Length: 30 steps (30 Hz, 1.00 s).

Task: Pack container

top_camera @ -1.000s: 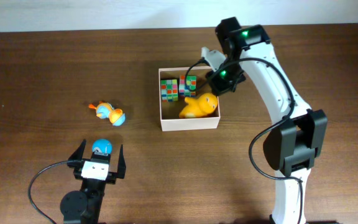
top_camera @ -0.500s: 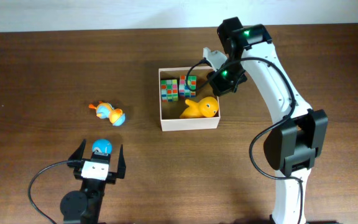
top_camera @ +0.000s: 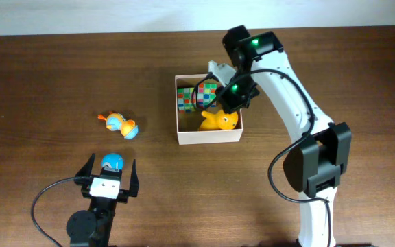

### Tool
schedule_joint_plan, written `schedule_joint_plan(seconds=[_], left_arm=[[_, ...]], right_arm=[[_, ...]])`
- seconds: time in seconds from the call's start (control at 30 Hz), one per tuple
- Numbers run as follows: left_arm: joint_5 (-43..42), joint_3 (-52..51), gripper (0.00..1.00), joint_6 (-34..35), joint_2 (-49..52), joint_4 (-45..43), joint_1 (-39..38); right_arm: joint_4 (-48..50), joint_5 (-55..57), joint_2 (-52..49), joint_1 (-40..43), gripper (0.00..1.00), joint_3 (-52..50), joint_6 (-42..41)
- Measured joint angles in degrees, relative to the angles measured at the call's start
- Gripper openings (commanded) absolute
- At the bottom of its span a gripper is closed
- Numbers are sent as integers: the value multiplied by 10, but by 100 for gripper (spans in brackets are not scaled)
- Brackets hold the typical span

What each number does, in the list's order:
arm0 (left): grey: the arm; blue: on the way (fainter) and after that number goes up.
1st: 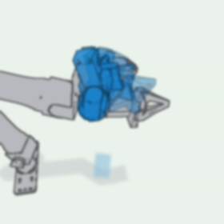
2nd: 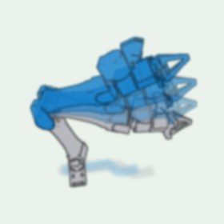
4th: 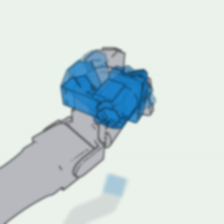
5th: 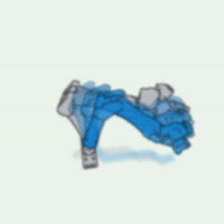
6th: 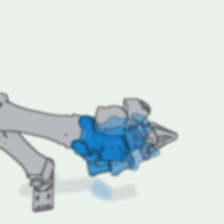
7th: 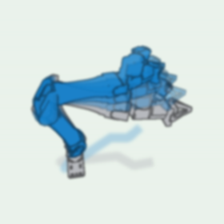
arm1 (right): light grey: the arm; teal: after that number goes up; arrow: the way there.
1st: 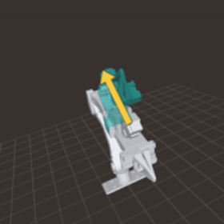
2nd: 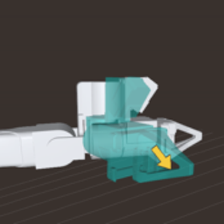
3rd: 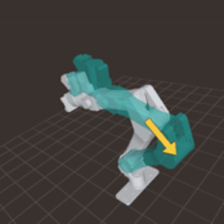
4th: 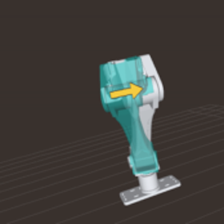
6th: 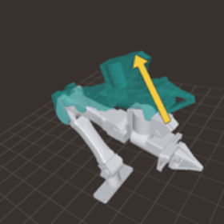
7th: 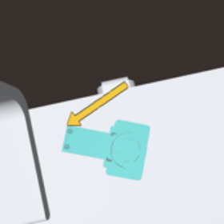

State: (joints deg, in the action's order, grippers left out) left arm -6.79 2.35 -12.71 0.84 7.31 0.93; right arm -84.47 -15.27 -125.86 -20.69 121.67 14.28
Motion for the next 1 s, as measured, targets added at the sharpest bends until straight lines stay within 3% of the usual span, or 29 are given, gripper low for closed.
schedule_joint_plan(seconds=[1.0], left_arm=[[0,0,99,0,0,0,0]], right_arm=[[47,12,0,-2,4,-66,-8]])
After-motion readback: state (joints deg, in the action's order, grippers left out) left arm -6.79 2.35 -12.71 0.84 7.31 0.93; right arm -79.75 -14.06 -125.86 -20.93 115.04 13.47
